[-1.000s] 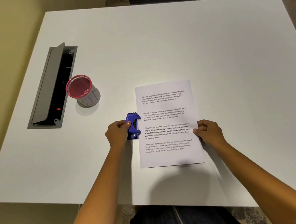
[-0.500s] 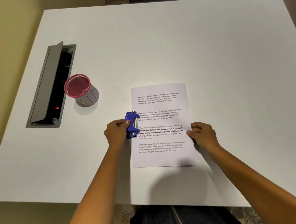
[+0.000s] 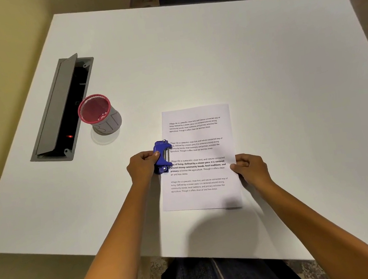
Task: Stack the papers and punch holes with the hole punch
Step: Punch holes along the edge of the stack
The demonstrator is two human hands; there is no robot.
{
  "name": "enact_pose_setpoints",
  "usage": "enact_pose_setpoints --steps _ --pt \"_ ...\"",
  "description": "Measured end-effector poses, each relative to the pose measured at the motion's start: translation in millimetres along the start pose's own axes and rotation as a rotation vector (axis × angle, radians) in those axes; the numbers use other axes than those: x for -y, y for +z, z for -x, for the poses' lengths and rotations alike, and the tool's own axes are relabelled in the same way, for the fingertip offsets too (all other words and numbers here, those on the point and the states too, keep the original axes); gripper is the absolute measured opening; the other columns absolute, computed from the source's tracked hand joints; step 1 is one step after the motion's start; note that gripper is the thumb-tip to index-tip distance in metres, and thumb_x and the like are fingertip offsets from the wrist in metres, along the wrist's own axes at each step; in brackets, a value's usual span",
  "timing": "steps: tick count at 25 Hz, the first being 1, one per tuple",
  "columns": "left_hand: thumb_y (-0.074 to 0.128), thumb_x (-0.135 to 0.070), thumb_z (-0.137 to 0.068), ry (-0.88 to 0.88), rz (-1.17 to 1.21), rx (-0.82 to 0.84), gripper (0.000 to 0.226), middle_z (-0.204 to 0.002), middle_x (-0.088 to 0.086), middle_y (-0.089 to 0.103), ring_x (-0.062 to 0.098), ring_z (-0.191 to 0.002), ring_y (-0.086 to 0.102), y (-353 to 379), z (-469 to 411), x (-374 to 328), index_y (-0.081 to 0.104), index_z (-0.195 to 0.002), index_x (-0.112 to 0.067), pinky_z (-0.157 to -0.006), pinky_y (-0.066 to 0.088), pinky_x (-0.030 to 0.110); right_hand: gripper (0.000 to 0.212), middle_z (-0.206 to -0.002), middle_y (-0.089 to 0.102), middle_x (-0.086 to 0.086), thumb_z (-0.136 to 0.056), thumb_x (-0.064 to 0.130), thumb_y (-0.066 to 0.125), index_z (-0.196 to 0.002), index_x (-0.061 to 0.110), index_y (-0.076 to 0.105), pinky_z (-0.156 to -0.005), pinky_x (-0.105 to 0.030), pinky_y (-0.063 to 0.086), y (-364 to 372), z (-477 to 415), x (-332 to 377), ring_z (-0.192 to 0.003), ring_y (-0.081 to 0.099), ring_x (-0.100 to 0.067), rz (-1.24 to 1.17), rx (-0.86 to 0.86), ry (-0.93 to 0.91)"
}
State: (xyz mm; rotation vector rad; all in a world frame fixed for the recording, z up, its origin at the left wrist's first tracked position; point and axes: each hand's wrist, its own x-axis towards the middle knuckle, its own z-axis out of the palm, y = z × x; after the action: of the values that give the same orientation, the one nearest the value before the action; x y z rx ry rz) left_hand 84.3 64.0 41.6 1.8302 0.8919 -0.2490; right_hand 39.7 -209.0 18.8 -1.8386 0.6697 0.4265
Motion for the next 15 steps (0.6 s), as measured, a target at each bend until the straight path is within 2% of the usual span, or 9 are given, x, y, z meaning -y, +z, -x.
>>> enact_pose_setpoints --steps 4,8,12,15 --pt "0.071 -0.018 -0.085 0.013 -0.002 -0.007 0.021 -0.105 0.016 0.072 0.023 -0.086 0.064 0.0 0.6 1.0 0.07 -0.101 -0.004 -0.09 0.053 0.033 0.013 -0.075 0.072 -0.005 -0.08 0.004 0.069 -0.09 0.01 0.073 -0.075 -0.027 0.049 -0.8 0.1 -2.8 -0.069 0.063 -0.018 -0.068 0.025 0.017" --pt "0.07 -0.017 -0.085 0.021 -0.014 -0.003 0.022 -0.105 0.017 0.072 0.024 -0.087 0.064 -0.5 0.0 1.7 0.07 -0.101 -0.003 -0.092 0.052 0.035 0.01 -0.072 0.067 -0.01 -0.079 0.003 0.07 -0.089 0.005 0.071 -0.073 -0.031 0.046 -2.0 -0.3 -3.8 -0.066 0.056 -0.022 -0.093 0.044 0.034" --pt "0.071 -0.018 -0.084 0.02 -0.01 -0.005 0.022 -0.105 0.017 0.072 0.022 -0.086 0.063 0.0 -1.1 1.9 0.07 -0.101 -0.003 -0.094 0.052 0.038 0.007 -0.07 0.063 -0.012 -0.078 0.002 0.072 -0.084 0.0 0.069 -0.064 -0.027 0.045 -3.6 1.7 -0.3 -0.063 0.053 -0.022 -0.098 0.046 0.057" --pt "0.071 -0.018 -0.084 0.021 -0.01 -0.008 0.02 -0.104 0.016 0.072 0.023 -0.085 0.063 0.3 -1.4 2.4 0.07 -0.099 -0.004 -0.094 0.052 0.039 0.008 -0.071 0.063 -0.014 -0.078 0.0 0.071 -0.084 -0.003 0.068 -0.067 -0.029 0.045 -3.6 3.6 1.3 -0.064 0.052 -0.022 -0.11 0.05 0.063"
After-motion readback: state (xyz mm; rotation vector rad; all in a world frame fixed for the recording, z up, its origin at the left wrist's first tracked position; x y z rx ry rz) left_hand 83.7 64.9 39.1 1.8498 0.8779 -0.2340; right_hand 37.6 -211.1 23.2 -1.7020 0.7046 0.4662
